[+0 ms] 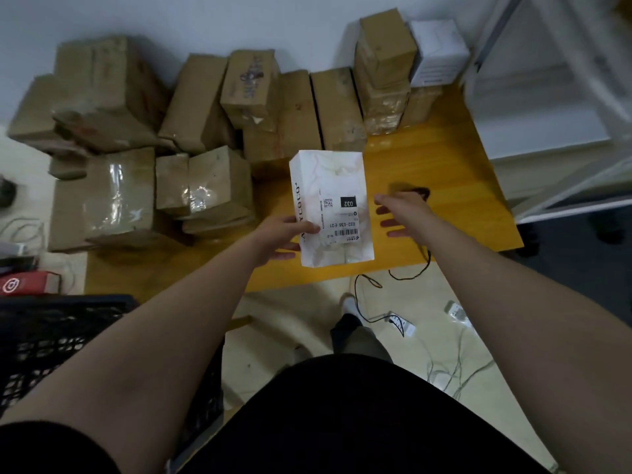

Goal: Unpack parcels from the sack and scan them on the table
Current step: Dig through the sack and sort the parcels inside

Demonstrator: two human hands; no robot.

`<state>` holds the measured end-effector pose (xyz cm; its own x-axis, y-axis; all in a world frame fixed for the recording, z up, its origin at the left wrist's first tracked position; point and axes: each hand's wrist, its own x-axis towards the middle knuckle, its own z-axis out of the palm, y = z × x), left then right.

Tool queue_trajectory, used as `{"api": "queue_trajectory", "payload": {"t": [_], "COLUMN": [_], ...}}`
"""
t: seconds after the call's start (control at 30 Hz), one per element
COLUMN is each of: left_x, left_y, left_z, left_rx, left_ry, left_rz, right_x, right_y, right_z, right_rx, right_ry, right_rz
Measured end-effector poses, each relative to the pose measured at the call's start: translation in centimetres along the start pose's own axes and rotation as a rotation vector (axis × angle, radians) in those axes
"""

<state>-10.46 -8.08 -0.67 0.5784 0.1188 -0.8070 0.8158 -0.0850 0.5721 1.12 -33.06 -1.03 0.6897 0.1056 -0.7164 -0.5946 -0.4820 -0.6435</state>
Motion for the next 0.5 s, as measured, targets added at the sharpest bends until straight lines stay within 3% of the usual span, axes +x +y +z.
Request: {"api": "queue_trajectory", "payload": {"t": [0.5], "left_x": [-17.8], "left_y": [-14.3], "left_z": [1.1], "left_rx": [-0.120], "left_ry": [0.070], "left_rz": [0.208], "right_x": [-19.7], "right_y": [8.8], "right_z": [6.3], "right_rx": [0.000], "right_ry": [-0.096], "right_rz": [-0.196]}}
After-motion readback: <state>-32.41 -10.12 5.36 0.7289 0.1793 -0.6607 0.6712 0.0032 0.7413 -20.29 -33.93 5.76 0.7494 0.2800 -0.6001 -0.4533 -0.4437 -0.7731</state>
